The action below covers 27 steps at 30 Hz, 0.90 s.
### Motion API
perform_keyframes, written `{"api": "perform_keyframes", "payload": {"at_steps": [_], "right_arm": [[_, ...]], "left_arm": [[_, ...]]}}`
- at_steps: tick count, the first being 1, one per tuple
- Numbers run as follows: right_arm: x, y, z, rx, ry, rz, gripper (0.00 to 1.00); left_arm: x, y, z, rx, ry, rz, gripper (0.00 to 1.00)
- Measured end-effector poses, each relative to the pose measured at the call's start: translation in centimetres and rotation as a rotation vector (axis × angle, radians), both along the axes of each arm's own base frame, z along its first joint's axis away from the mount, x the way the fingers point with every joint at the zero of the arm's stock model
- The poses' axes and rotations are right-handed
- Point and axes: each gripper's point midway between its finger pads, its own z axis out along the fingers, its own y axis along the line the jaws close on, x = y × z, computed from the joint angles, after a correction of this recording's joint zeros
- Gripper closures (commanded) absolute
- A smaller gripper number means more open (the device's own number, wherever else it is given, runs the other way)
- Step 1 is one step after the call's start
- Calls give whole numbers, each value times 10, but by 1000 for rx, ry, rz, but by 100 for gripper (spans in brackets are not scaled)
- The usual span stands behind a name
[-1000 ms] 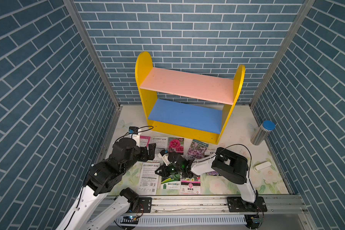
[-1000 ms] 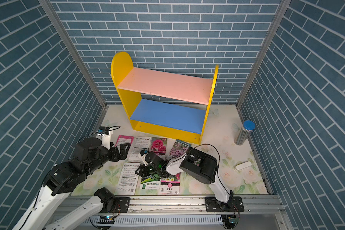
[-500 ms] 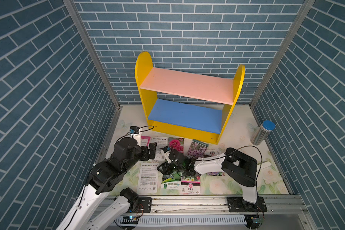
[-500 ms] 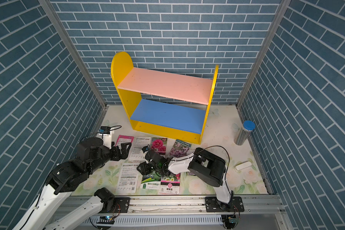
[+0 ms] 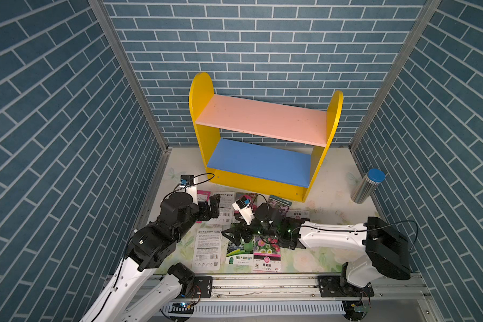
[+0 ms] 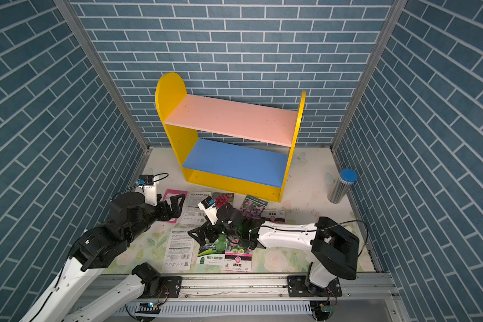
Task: Take the seed bag off the shelf
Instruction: Place the seed packet at the center of the board, then reset both arms
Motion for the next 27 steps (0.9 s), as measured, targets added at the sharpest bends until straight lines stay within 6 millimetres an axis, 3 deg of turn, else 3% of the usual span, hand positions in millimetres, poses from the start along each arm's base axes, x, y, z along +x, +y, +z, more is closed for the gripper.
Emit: {"api": "perform_keyframes", "payload": {"at_steps": [10, 16, 27], "right_arm": [[45, -94, 1, -46, -122, -232, 0], [70, -150, 9, -35, -187, -399, 0], [97, -226, 15, -48, -332, -650, 0]], "left_arm": [[17, 10, -11, 24, -81, 89, 0], [23, 27, -19, 79, -159, 173, 0], [32, 43, -24, 149, -245, 259, 0]]}}
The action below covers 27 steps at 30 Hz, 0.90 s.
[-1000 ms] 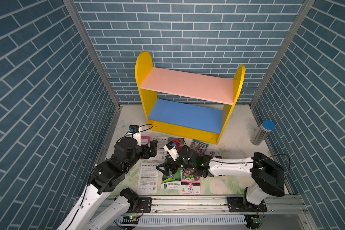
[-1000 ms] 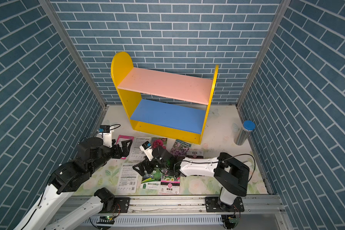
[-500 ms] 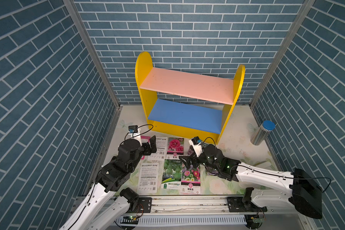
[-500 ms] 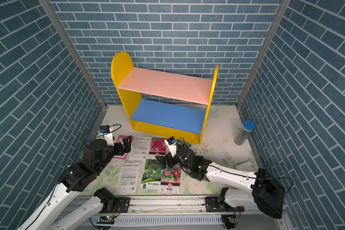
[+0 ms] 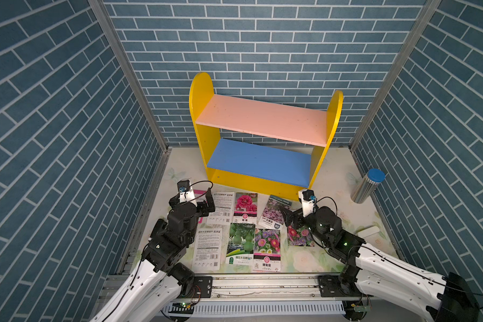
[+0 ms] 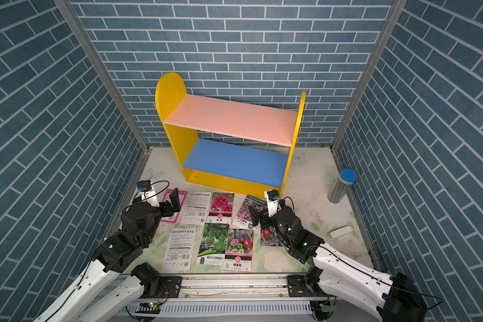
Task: Take the seed bag off the shelf
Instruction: Reset both arms
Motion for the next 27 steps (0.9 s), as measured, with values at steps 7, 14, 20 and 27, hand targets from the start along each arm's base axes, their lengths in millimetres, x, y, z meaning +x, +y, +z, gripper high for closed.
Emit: {"api": "perform_keyframes", "payload": {"at_steps": [7, 14, 20, 27], "right_arm": [[12, -40, 9, -31, -91, -138, 0], [23, -86, 1, -84, -171, -280, 0], [39, -139, -15, -155, -215, -453, 0], [55, -196, -51, -186, -196, -597, 0]], "left_arm": [[8, 4, 8, 10, -35, 27, 0], [18, 11, -11, 24, -53, 52, 0], [25, 31, -36, 10, -61, 101, 0], [36, 40, -57, -2, -86, 117, 0]]}}
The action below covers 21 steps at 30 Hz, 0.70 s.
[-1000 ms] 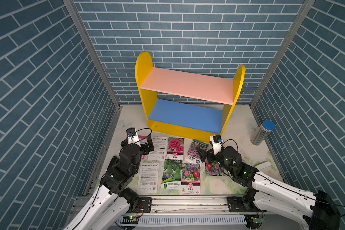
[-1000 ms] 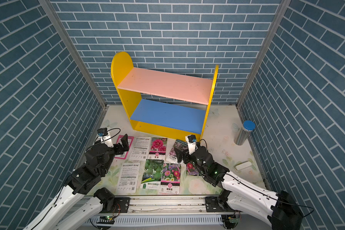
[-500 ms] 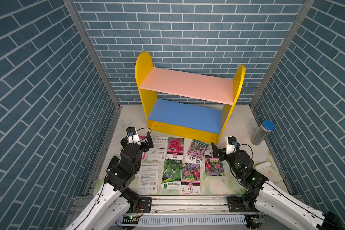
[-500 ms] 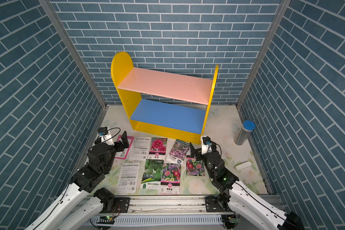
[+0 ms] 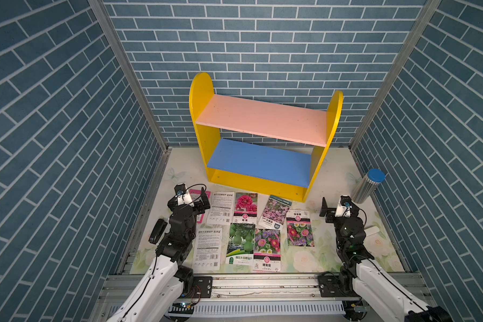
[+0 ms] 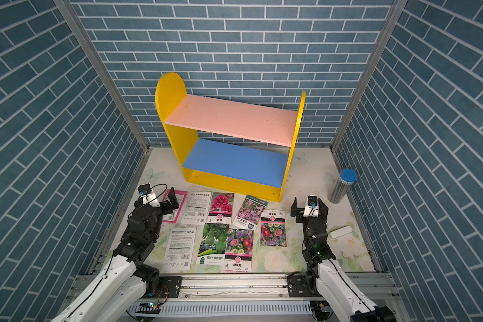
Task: Take the seed bag off the shelf
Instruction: Reset both arms
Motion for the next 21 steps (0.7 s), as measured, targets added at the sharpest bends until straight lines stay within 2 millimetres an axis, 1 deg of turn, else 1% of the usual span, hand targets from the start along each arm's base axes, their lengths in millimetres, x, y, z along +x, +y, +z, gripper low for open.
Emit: {"api": "perform_keyframes", "payload": {"at_steps": [3, 7, 10, 12, 14, 18, 21], "right_arm": [[8, -12, -15, 5, 25, -13, 0], [24, -14, -25, 10, 33, 17, 0], [38, -11, -28, 19, 33, 52, 0], [45, -9, -25, 23, 15, 76, 0], [48, -5, -23, 26, -8, 99, 0], [51, 2, -32, 27, 3, 143, 0], [60, 8, -27, 14, -4, 181, 0]], "left_arm": [[4, 4, -10, 5, -19, 7, 0], [5, 12, -24, 19, -43, 22, 0], [9, 18, -32, 34, -54, 34, 0], [12, 21, -36, 48, -56, 38, 0], [15, 22, -39, 59, -62, 35, 0], [27, 20, -50, 90, -51, 15, 0], [36, 18, -63, 112, -28, -6, 0]]}}
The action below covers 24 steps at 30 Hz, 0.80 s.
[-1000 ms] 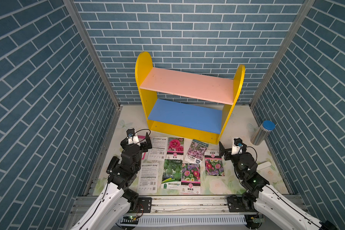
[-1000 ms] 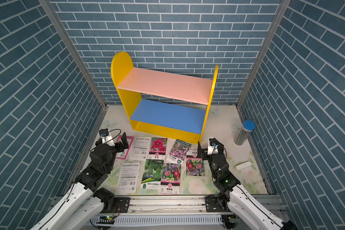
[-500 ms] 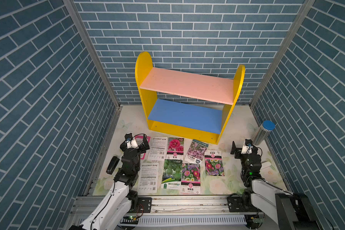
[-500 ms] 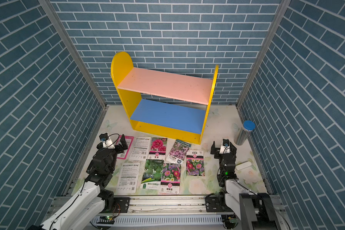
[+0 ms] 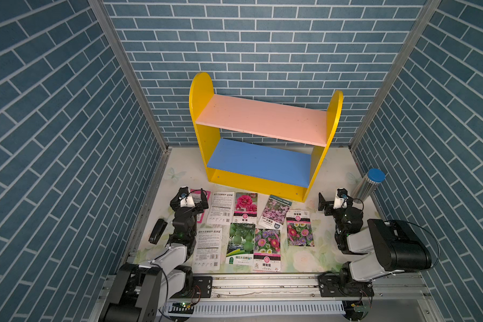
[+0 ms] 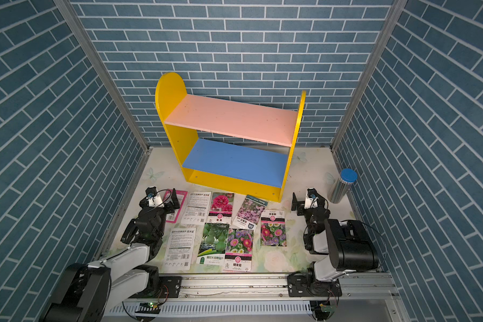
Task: Take the seed bag off the shelf
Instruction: Reset both arms
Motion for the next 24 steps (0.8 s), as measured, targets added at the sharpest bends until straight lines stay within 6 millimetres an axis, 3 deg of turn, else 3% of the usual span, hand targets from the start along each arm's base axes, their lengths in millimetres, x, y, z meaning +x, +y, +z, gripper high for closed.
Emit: {"api": "perform_keyframes", "payload": {"at_steps": [3, 4, 12, 24], "right_arm": [[11, 5, 13, -6, -34, 27, 6], [13, 6, 15, -8, -40, 33, 0], [12, 7, 7, -18, -7, 40, 0], [12, 6, 5, -18, 1, 38, 0]], "left_arm": [[6, 1, -13, 16, 25, -12, 0], [8, 2, -16, 18, 31, -16, 0], [29, 8, -38, 12, 71, -35, 0], [38, 6, -31, 3, 52, -59, 0]]}}
